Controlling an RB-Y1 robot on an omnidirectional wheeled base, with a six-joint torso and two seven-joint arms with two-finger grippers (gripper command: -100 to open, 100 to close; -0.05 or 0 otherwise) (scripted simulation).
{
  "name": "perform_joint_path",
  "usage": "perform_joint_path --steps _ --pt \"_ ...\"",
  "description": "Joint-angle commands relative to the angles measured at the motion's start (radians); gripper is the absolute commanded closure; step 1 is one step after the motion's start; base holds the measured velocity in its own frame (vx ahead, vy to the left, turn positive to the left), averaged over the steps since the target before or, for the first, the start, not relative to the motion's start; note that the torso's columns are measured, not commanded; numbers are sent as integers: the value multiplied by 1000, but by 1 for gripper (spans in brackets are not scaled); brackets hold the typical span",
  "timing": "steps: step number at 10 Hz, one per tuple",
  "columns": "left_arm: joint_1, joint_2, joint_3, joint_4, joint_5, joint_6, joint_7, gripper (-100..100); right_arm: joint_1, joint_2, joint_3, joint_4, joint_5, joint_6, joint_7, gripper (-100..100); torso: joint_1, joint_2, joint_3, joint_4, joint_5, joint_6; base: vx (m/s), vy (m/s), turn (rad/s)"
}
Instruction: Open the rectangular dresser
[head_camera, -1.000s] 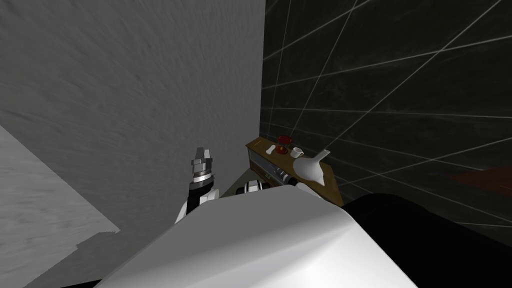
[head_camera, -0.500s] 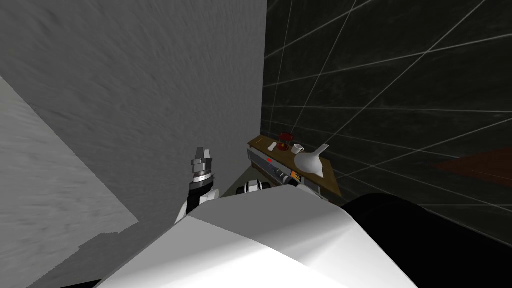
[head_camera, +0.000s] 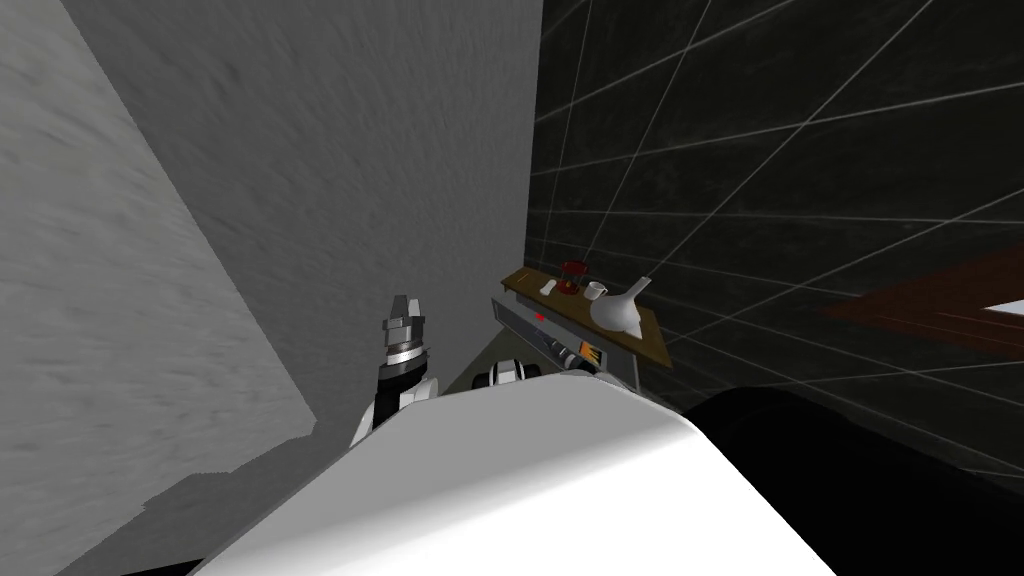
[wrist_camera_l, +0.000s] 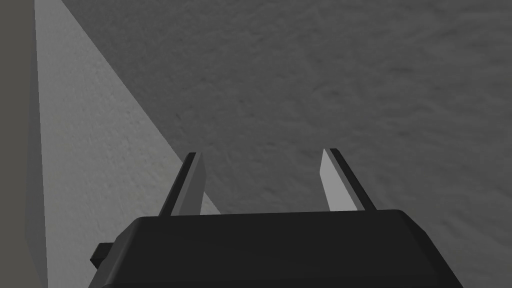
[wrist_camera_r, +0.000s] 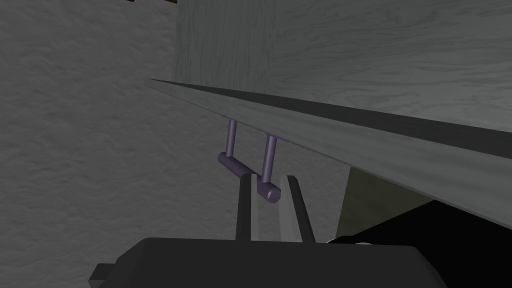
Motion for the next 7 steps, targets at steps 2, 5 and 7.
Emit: perform_joint_path --steps 2,5,7 --pt "0 0 0 0 0 0 0 0 6 -64 -87 16 -51 4 -73 -100 -11 -13 -4 -8 -7 -2 -107 60 307" --pt "0 0 0 0 0 0 0 0 8 -85 -118 21 -68 6 -97 -100 -7 -15 -6 -8 -6 -3 -68 23 95" --pt "0 0 0 0 0 0 0 0 10 -106 -147 27 -85 7 -121 -100 -4 -13 -5 -8 -6 -3 -48 35 145"
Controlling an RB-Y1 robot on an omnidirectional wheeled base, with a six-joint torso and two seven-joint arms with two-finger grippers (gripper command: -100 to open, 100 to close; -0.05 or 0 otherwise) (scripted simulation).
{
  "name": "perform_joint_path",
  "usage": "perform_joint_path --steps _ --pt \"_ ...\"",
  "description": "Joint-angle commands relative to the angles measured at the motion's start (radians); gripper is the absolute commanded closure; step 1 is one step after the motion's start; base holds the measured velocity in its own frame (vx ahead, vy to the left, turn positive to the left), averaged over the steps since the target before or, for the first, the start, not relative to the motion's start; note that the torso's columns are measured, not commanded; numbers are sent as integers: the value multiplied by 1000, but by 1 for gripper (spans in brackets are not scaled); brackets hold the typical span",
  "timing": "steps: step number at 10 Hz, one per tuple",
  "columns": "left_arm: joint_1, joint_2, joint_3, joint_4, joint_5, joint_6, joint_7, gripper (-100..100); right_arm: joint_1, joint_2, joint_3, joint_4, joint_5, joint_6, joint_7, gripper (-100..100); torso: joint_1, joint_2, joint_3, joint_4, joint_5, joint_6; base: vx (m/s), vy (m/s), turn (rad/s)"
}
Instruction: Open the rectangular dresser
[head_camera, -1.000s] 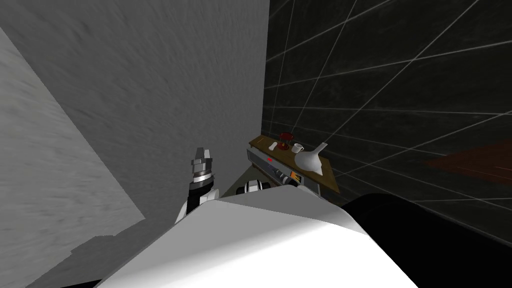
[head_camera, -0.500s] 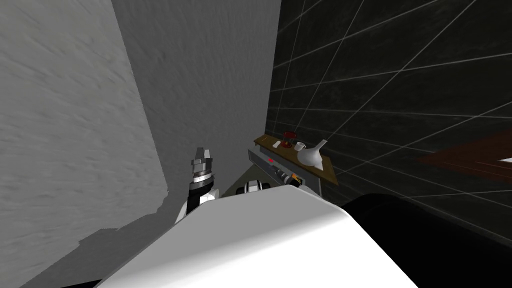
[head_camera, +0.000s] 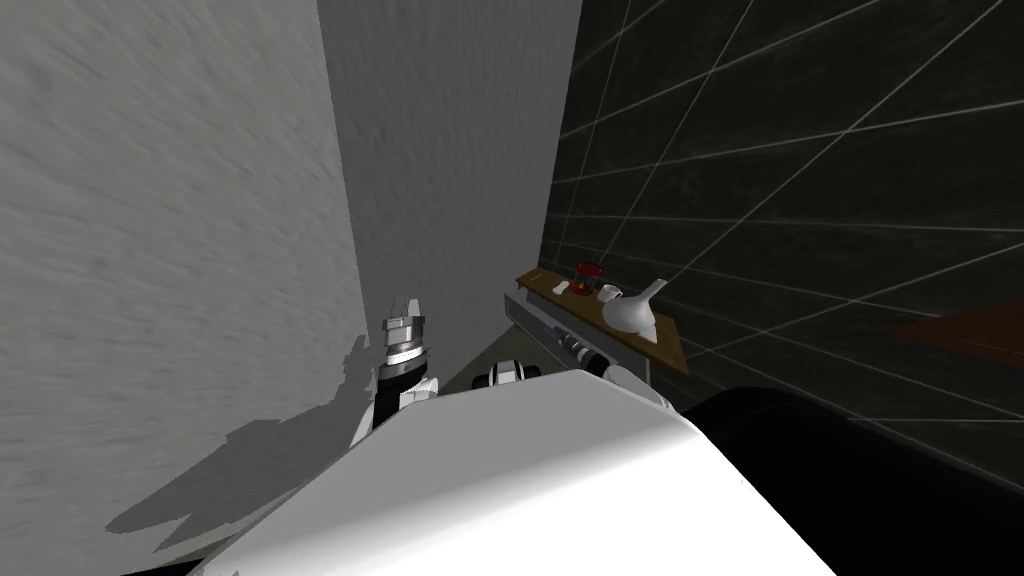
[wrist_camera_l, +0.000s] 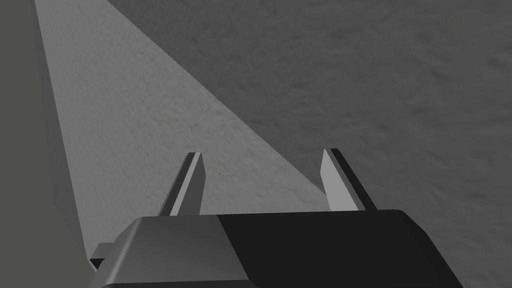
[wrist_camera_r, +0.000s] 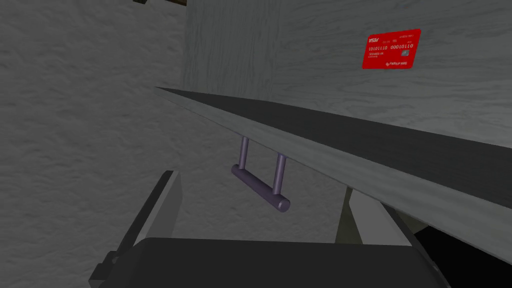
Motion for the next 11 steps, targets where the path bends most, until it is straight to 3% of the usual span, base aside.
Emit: perform_joint_path --steps 1,5,7,8,11 --pt "0 0 0 0 0 0 0 0 8 -52 -45 -3 -28 7 -45 -100 0 1 0 0 0 1 -58 50 182" --pt "0 0 0 0 0 0 0 0 16 -137 -160 18 -96 13 -142 -100 1 4 2 1 0 1 -120 92 275" --pt "0 0 0 0 0 0 0 0 15 -130 -151 17 -90 16 -136 -100 -3 -1 0 0 -1 1 -47 41 31" --pt "0 0 0 0 0 0 0 0 16 -130 -154 17 -91 16 -137 0 -4 -3 -2 -1 -1 1 -9 6 0" --pt "0 0 0 0 0 0 0 0 16 -130 -153 17 -91 16 -137 0 -1 1 1 0 0 0 0 0 0"
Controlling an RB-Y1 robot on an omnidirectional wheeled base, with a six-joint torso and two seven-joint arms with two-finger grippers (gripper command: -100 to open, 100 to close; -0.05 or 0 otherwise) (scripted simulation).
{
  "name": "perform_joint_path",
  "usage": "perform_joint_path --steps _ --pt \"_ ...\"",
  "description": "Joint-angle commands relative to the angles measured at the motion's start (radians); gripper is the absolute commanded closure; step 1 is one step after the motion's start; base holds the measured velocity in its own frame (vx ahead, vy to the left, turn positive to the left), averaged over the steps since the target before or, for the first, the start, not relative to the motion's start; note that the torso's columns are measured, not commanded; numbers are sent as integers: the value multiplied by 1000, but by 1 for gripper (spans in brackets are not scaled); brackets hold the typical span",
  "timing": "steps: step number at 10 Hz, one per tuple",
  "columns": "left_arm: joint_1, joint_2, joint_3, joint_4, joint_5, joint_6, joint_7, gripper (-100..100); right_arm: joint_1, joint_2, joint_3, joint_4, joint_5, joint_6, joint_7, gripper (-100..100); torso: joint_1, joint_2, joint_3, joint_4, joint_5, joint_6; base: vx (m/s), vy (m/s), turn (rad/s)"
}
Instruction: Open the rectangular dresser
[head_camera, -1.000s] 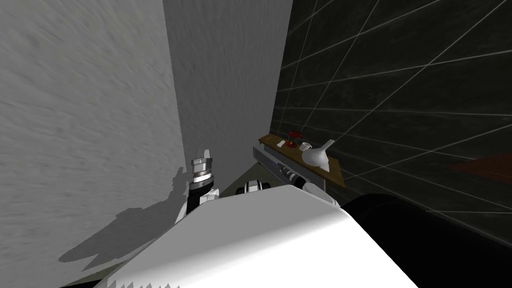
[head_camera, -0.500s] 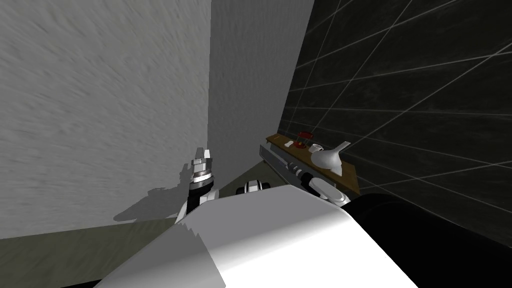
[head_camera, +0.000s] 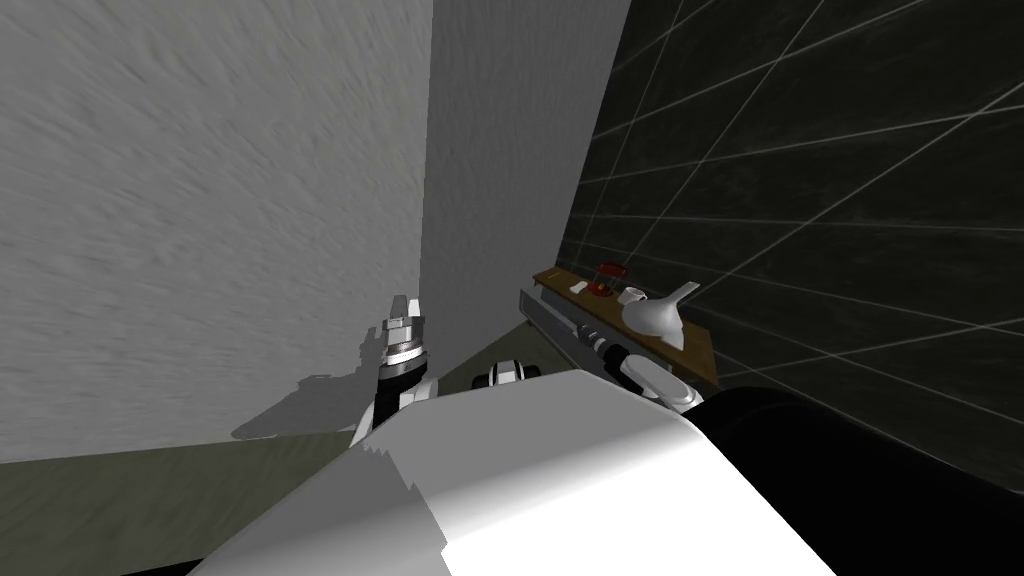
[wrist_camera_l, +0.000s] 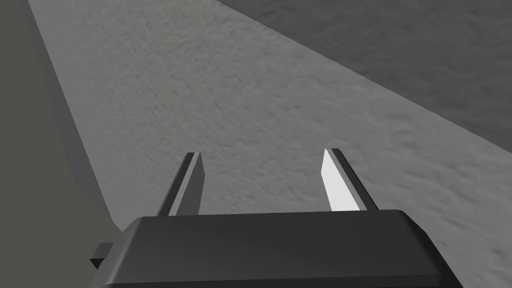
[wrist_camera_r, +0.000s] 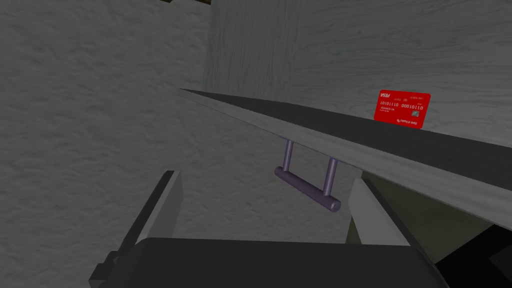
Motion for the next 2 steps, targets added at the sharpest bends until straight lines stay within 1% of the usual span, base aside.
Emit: perform_joint_path --steps 1,2 --pt "0 0 0 0 0 0 0 0 0 0 0 0 0 0 0 0 0 1 1 0 0 0 0 0 0" --pt "0 0 0 0 0 0 0 0 0 0 0 0 0 0 0 0 0 1 1 0 0 0 0 0 0"
